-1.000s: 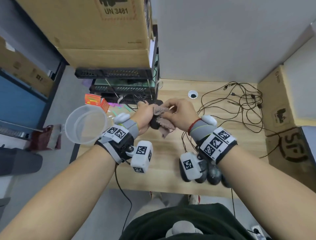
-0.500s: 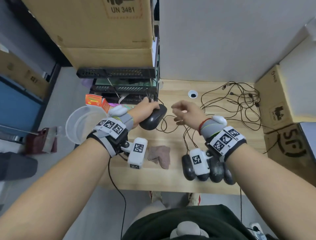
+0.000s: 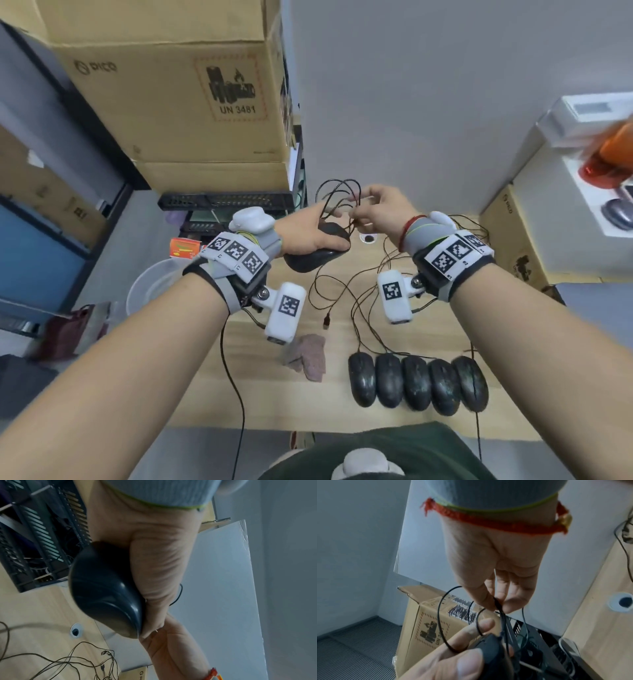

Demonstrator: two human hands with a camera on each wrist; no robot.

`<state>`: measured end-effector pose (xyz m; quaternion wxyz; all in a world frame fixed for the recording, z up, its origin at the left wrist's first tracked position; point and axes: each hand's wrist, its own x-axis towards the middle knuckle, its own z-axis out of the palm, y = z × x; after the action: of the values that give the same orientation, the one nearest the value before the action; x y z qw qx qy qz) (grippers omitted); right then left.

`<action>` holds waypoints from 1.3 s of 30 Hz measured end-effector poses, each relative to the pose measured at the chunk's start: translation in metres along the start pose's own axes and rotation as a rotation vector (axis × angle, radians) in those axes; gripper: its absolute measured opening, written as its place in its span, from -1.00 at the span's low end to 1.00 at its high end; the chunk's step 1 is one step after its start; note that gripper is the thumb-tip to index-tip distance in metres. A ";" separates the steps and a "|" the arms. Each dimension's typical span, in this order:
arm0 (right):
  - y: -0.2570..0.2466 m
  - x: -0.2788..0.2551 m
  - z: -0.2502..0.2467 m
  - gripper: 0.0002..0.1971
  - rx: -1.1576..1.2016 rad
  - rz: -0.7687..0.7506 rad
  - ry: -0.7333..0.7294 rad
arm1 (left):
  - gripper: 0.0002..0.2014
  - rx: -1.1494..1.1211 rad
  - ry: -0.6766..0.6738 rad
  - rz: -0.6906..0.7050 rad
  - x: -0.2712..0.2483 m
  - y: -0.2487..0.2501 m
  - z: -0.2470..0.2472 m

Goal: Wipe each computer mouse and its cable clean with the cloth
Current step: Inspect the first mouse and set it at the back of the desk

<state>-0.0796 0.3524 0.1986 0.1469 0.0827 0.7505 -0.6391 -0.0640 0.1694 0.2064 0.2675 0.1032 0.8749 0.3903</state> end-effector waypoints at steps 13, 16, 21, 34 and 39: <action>-0.010 0.012 -0.097 -0.06 -0.382 0.123 0.485 | -0.70 0.006 0.149 0.061 0.016 0.043 -0.005; -0.010 0.007 -0.092 -0.10 -0.388 -0.080 0.502 | -0.78 -0.045 0.162 0.058 0.019 0.044 -0.002; -0.004 0.005 -0.079 -0.55 -0.738 -0.302 0.066 | -0.69 -0.128 0.179 0.060 0.021 0.048 -0.002; 0.003 -0.021 -0.025 -0.44 0.059 -0.028 -0.284 | -0.88 -0.810 0.409 -0.023 0.019 0.054 -0.001; 0.001 -0.022 -0.014 -0.63 0.013 -0.136 -0.325 | -0.89 -0.865 0.369 0.013 0.021 0.051 0.006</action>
<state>-0.0601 0.3678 0.2067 0.2220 -0.0718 0.7165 -0.6574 -0.0795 0.2155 0.2331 0.1233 -0.0835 0.6642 0.7325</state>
